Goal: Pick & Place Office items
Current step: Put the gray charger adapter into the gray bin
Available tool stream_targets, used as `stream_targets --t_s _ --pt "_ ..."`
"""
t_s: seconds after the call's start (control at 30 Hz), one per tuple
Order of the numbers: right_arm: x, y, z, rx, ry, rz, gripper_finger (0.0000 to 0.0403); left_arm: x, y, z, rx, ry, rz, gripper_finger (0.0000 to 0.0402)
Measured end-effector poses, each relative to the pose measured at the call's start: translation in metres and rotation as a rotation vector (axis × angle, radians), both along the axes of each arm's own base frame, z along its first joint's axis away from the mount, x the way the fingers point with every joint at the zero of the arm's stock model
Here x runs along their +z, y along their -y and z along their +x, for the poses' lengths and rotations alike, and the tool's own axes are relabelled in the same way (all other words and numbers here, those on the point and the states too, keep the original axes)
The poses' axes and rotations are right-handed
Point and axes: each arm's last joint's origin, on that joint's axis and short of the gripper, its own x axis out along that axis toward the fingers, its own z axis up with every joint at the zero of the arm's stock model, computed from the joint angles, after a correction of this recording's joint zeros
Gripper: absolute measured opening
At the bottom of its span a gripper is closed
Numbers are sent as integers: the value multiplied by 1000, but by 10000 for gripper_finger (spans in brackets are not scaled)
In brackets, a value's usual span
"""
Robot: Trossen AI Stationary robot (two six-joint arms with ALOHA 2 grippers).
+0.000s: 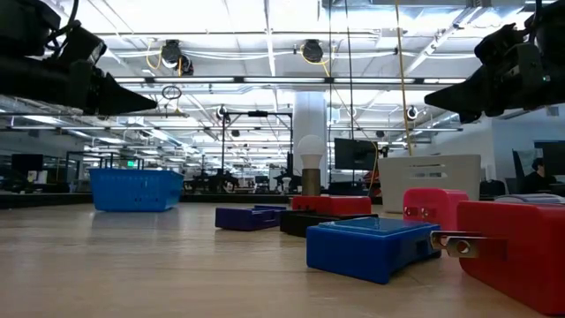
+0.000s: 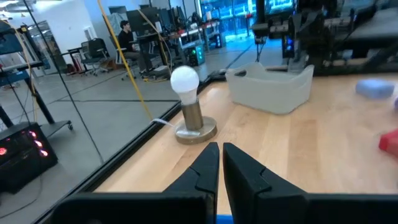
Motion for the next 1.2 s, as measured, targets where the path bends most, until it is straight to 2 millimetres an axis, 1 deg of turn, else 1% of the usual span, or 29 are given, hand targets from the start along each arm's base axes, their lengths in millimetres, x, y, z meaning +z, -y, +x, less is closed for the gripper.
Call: stream_targets --t_s 0.13,0.4,0.5,0.6,0.67,0.8,0.97,1.2 --pt "4 0 0 1 31 -62 0 1 1 0 -27 56 -124 26" --pt "8 0 0 -1 79 -61 0 2 2 1 -39 166 -395 26" --pt "11 0 0 -1 101 -62 0 1 2 1 -35 153 -398 26" --pt "11 0 0 0 109 -14 0 2 2 1 -59 164 -410 26" --pt "11 0 0 1 114 17 0 2 2 1 -44 171 -407 26" --pt "11 0 0 1 117 36 0 0 2 1 -46 147 -412 26" --pt "10 0 0 2 115 71 0 -6 4 1 -80 70 -412 26" --pt "9 0 0 1 104 57 0 -9 10 2 -134 -2 -289 26"
